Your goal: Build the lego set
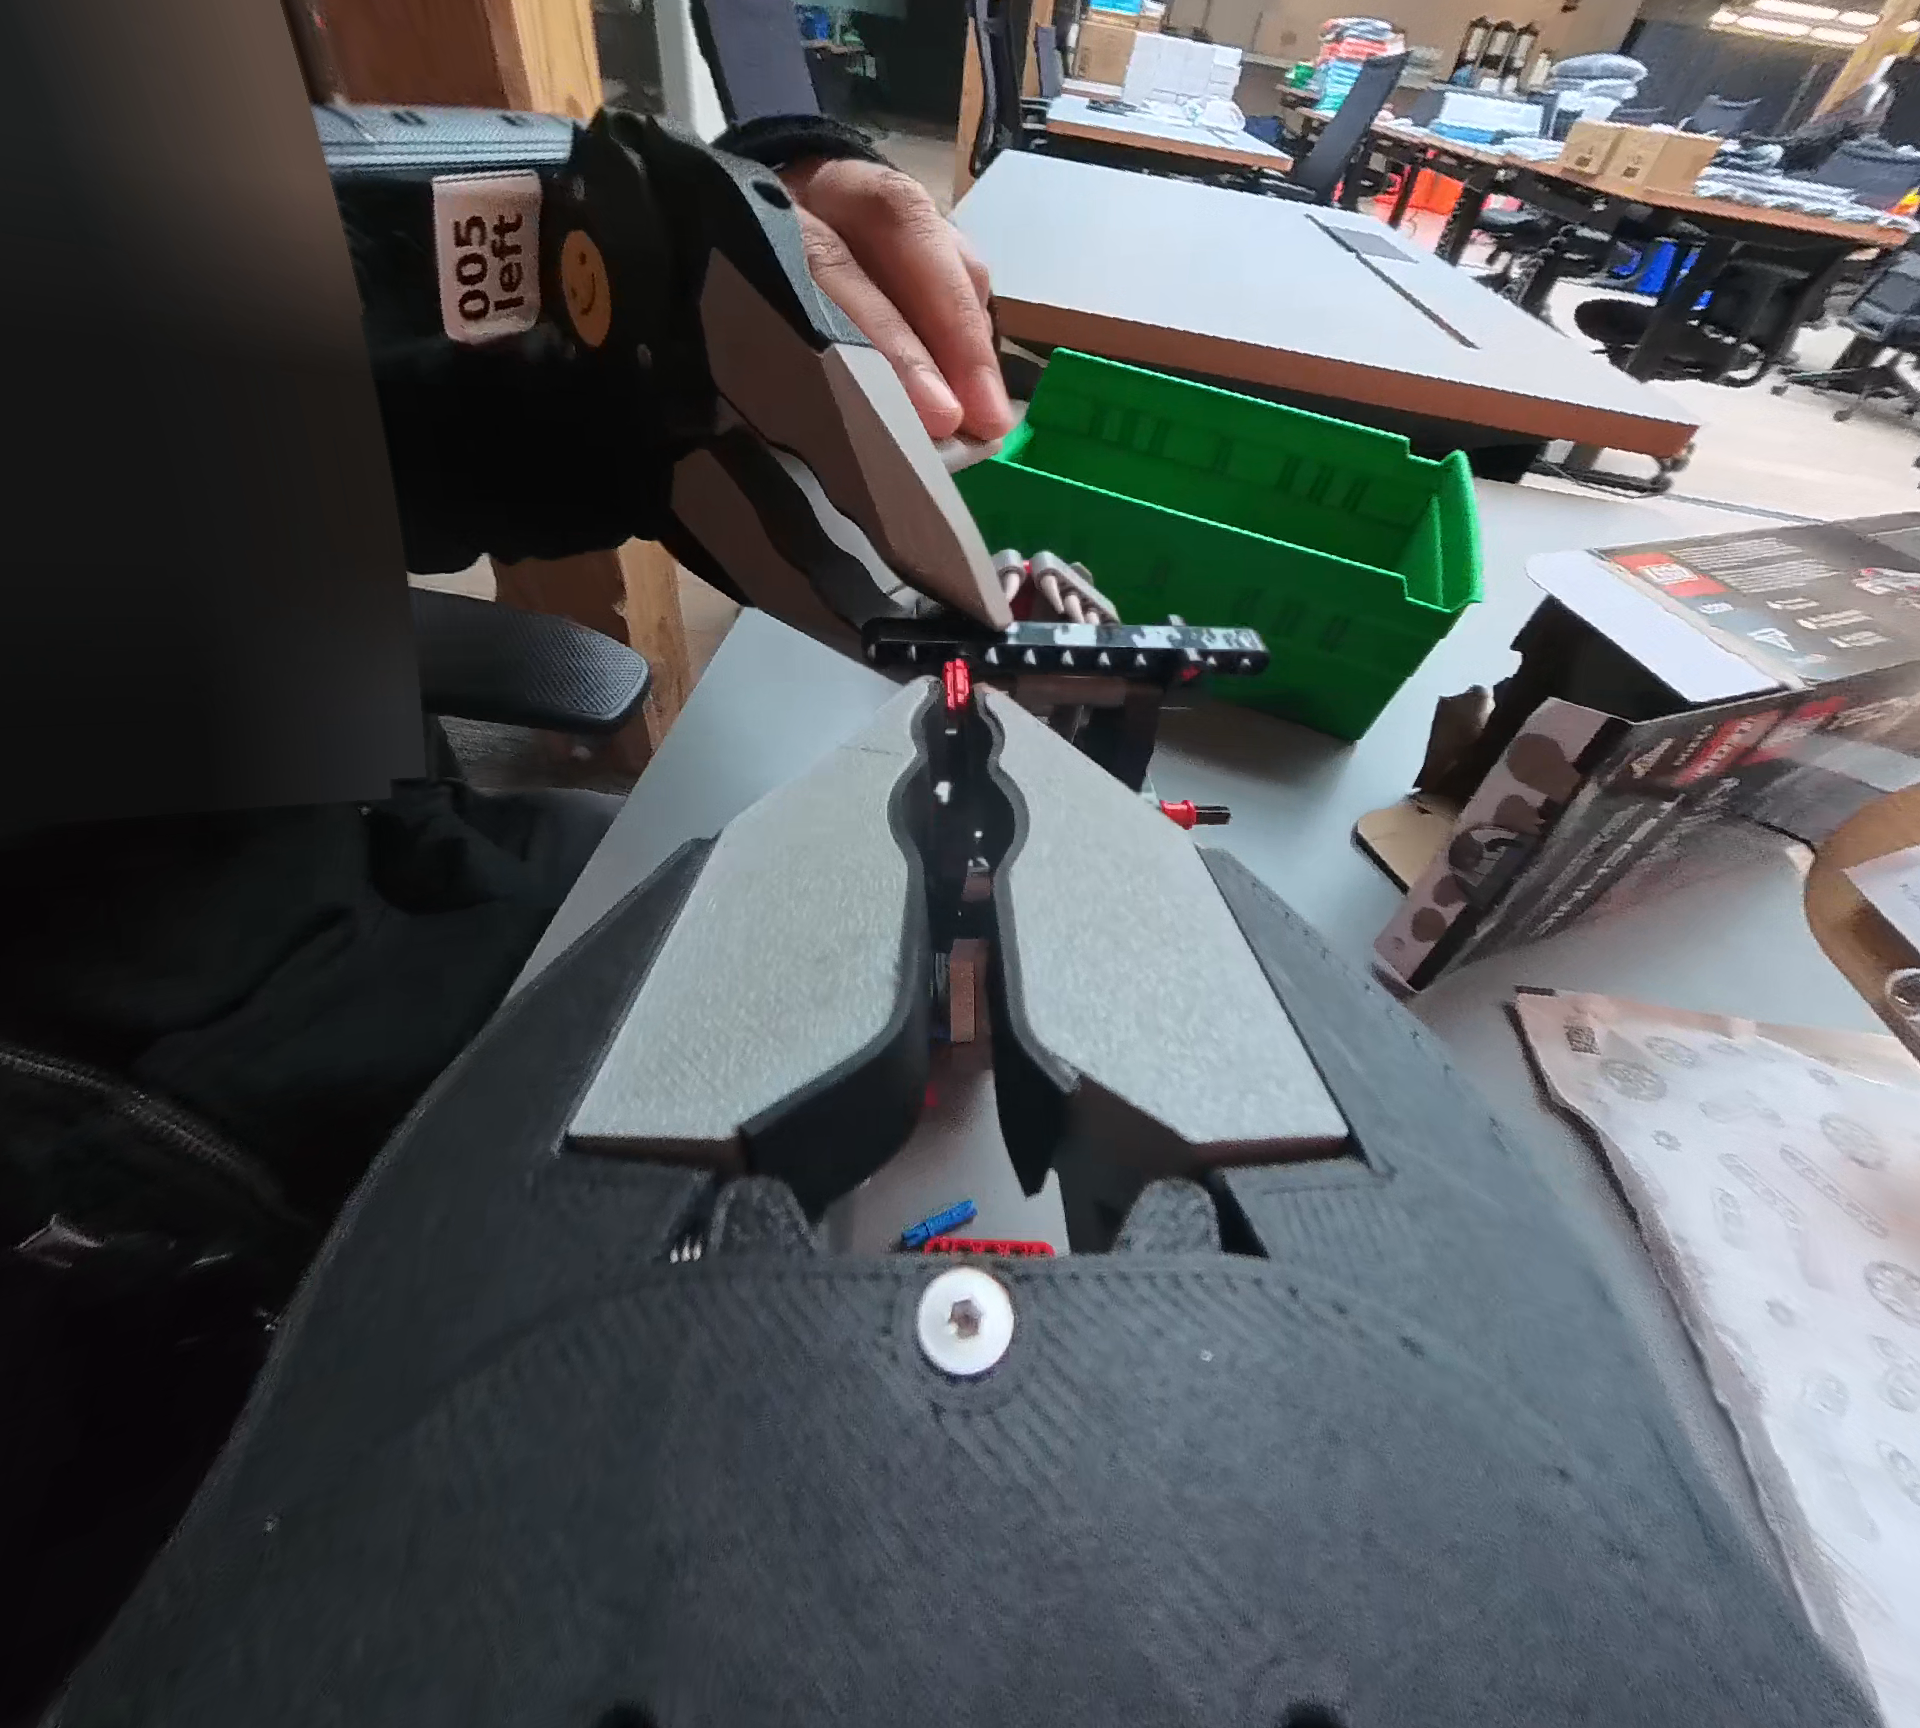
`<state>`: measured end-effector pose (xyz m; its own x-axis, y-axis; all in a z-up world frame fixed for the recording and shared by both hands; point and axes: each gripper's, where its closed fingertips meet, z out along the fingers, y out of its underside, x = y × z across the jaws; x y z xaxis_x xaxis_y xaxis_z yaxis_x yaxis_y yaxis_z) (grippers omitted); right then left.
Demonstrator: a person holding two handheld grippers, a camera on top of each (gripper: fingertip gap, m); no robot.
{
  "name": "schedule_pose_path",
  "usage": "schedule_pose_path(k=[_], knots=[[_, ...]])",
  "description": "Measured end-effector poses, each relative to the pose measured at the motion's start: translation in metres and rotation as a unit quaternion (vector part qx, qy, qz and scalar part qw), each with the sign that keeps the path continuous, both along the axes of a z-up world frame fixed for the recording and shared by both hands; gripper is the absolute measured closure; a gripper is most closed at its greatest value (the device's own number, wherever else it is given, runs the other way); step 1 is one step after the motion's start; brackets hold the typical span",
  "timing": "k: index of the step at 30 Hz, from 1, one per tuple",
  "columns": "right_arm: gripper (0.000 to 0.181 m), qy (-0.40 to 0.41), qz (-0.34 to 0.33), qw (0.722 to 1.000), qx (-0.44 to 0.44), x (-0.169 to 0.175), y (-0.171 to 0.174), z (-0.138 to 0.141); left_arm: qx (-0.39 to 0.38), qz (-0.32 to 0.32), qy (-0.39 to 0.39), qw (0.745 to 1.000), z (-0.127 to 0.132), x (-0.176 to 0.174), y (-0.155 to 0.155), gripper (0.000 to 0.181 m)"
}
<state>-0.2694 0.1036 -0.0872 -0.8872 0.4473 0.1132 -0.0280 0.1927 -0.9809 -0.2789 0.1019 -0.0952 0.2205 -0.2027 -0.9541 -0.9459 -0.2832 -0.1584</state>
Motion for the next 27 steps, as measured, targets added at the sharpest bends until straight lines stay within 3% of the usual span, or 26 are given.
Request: schedule_pose_path(k=[7, 17, 27], knots=[[0.181, -0.007, 0.001, 1.0, 0.004, -0.005, 0.002, -0.006, 0.018, -0.02, -0.082, 0.996, 0.007, 0.007, -0.002, 0.16], [0.181, -0.014, 0.017, 1.0, -0.001, -0.005, 0.002, -0.004, 0.036, -0.055, -0.037, 0.997, 0.001, 0.014, 0.001, 0.168], [0.181, -0.006, -0.001, 1.0, -0.002, 0.001, -0.001, 0.0, 0.076, -0.052, -0.055, 0.994, 0.002, 0.01, 0.003, 0.168]])
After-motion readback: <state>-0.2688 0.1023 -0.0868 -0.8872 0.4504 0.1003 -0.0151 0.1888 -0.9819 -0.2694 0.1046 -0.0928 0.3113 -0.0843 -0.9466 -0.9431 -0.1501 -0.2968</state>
